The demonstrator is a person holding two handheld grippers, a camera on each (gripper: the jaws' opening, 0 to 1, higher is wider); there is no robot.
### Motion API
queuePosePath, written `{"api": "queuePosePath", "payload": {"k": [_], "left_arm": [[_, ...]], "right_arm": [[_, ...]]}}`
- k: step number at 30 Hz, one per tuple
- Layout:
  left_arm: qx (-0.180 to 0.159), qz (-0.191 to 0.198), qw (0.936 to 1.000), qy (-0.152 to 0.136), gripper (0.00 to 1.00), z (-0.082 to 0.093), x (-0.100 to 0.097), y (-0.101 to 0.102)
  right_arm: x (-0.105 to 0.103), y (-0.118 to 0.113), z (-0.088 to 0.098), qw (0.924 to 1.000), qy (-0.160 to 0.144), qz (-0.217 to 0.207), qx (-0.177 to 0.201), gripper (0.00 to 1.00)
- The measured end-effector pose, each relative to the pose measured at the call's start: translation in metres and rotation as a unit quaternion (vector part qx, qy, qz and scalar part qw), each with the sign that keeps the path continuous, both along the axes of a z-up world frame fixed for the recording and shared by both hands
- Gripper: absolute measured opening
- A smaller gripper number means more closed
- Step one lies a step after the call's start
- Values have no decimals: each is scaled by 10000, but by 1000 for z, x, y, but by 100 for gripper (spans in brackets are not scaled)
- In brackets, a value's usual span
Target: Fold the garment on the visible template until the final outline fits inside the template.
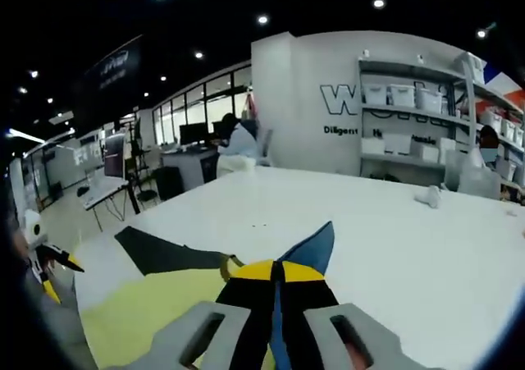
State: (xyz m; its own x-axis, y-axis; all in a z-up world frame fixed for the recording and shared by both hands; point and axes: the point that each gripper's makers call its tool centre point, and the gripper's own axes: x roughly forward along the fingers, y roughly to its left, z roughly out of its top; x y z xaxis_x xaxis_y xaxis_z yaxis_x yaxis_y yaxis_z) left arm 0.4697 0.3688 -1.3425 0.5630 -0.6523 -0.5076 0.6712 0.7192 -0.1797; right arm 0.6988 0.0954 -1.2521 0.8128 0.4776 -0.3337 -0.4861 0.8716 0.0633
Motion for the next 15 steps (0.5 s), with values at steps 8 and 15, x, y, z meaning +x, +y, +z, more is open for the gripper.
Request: {"api": "queuePosePath", "payload": {"k": [8,15], "left_arm": [[-86,32,10000,-23,70,3,1,1],[-156,41,9999,-36,70,4,2,1]], "right_arm": [[-2,50,-14,9984,162,544,-63,0],[3,89,-26,9960,231,864,-29,0]]}}
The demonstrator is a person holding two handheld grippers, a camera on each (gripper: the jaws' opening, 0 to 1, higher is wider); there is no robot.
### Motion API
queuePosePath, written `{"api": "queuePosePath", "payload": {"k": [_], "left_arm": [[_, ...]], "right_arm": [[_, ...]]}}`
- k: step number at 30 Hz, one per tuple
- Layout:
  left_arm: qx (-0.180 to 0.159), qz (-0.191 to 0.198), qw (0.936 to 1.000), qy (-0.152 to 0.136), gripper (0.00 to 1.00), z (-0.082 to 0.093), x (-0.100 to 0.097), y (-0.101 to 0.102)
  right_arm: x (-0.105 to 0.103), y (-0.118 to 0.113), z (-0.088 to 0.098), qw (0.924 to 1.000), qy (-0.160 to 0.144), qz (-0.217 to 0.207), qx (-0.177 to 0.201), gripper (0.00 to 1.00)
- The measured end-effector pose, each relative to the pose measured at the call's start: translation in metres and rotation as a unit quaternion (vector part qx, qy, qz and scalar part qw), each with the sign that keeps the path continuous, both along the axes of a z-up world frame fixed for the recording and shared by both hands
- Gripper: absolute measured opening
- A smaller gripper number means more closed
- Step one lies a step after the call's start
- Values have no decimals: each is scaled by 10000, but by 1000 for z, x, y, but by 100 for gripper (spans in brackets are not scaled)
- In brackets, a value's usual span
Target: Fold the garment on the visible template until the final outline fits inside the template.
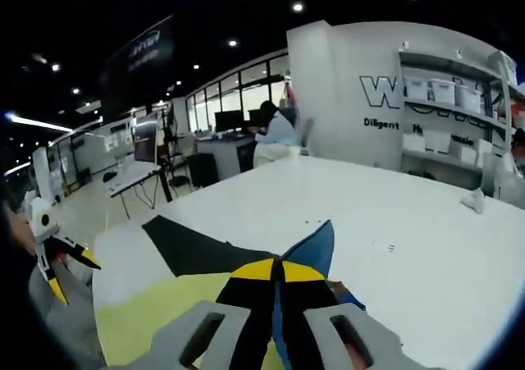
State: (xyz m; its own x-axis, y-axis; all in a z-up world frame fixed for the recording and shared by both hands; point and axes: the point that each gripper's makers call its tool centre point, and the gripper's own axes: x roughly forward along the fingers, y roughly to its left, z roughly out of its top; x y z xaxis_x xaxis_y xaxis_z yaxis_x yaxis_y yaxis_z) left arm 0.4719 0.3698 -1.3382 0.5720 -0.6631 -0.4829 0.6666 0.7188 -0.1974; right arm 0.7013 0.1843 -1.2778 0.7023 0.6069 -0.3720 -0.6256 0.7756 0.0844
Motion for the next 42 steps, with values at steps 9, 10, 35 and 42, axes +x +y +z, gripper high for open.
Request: {"api": "queuePosePath", "payload": {"k": [9,10,35,42], "left_arm": [[-43,1,10000,59,70,0,0,0],[-38,-8,10000,70,70,-1,0,0],[-45,30,9999,150,69,-3,-1,4],[-95,57,9998,157,69,-2,0,4]], "right_arm": [[-4,44,-50,9990,271,196,-284,0],[-6,51,-55,9988,308,224,-323,0],[-20,112,-95,9932,533,749,-708,0],[-35,126,-109,9872,515,1113,-1025,0]]}}
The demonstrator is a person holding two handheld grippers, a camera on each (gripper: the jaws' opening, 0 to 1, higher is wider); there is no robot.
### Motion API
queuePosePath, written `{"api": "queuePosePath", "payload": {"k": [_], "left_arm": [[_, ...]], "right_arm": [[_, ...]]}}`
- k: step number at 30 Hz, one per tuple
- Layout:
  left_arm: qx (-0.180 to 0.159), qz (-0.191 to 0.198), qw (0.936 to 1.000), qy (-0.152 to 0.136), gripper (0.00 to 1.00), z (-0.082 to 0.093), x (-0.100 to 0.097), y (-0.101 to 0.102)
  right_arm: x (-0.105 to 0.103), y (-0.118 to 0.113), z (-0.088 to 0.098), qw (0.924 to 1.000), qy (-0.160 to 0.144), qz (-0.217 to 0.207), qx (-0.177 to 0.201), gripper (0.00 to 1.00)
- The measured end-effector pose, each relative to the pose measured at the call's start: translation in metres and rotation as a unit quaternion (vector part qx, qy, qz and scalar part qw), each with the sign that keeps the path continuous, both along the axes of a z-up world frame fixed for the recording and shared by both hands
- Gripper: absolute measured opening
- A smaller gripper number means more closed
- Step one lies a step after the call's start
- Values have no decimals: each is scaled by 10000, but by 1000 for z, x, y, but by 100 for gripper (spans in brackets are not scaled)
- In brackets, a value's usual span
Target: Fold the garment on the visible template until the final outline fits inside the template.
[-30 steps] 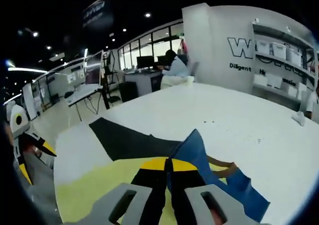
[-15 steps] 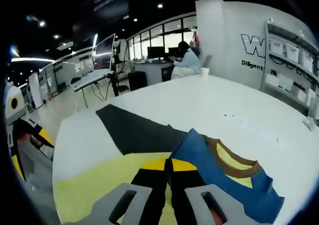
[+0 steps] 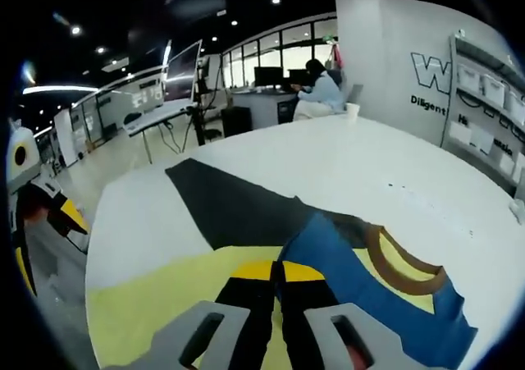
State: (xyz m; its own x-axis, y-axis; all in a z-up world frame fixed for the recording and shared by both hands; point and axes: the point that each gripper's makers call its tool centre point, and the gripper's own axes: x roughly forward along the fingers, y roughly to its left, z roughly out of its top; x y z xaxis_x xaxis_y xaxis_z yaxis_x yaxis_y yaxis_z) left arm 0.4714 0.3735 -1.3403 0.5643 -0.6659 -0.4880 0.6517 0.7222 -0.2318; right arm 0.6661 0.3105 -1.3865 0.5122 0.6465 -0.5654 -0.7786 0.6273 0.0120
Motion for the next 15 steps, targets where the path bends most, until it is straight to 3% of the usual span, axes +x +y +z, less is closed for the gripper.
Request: {"api": "queuePosePath", "payload": {"k": [5,9,13,15], "left_arm": [[-31,25,10000,6,69,0,1,0],[-46,39,10000,6,69,1,1,1],[-94,73,9999,15,70,1,3,2],[-109,102,9999,14,70,1,6,5]], "right_arm": [[-8,10,-12,9988,-13,312,-383,0],[-14,10,-22,9985,121,338,-415,0],[-21,10,-23,9984,226,397,-334,0],[-26,13,-17,9987,240,455,-69,0]]}}
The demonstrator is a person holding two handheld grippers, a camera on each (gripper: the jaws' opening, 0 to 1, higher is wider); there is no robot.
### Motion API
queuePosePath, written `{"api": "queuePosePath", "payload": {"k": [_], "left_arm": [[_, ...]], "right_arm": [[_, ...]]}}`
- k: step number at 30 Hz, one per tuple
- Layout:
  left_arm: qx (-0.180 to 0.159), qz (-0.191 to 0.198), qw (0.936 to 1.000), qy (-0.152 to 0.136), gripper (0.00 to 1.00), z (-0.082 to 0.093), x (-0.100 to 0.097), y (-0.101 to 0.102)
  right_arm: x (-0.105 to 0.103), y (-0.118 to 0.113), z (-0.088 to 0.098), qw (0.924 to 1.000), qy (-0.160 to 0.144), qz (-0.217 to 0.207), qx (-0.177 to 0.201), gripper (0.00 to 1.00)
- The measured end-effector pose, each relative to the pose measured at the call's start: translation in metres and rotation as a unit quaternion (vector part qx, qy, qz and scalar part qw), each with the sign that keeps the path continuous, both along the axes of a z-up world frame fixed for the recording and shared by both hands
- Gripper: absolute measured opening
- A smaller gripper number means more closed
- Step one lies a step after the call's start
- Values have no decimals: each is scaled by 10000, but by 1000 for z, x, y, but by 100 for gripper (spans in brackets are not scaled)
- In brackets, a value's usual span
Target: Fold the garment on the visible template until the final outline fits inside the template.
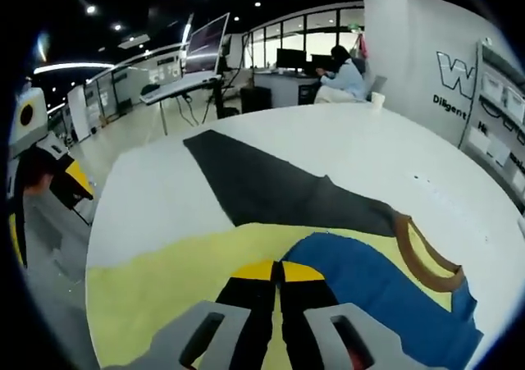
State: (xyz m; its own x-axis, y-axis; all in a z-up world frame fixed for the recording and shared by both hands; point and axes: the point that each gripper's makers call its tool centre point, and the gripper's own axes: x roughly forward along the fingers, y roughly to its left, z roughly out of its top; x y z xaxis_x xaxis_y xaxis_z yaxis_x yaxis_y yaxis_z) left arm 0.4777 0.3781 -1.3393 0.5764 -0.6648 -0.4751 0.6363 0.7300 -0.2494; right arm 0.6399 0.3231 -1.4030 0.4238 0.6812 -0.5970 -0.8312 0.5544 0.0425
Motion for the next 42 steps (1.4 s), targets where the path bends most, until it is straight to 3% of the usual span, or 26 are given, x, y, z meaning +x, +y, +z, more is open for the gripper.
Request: {"api": "queuePosePath", "payload": {"k": [6,12,18,24,31,37,42], "left_arm": [[-139,277,9995,36,70,3,21,19],[-177,571,9981,118,70,-2,44,45],[-153,1227,9920,263,69,-14,78,95],[-172,2107,9766,395,66,-26,110,156],[-18,2815,9581,529,64,-46,129,217],[91,3200,9456,578,61,-55,136,248],[-124,3455,9352,767,57,-66,137,261]], "right_arm": [[-14,-1,8,9993,113,19,359,5],[-21,-8,16,9987,160,37,474,14],[-27,-20,29,9981,111,-47,609,15],[-35,-33,39,9978,37,-132,648,16],[-45,-47,47,9977,-31,-218,640,17],[-55,-57,49,9979,-71,-251,590,17],[-61,-62,52,9974,-99,-336,625,16]]}}
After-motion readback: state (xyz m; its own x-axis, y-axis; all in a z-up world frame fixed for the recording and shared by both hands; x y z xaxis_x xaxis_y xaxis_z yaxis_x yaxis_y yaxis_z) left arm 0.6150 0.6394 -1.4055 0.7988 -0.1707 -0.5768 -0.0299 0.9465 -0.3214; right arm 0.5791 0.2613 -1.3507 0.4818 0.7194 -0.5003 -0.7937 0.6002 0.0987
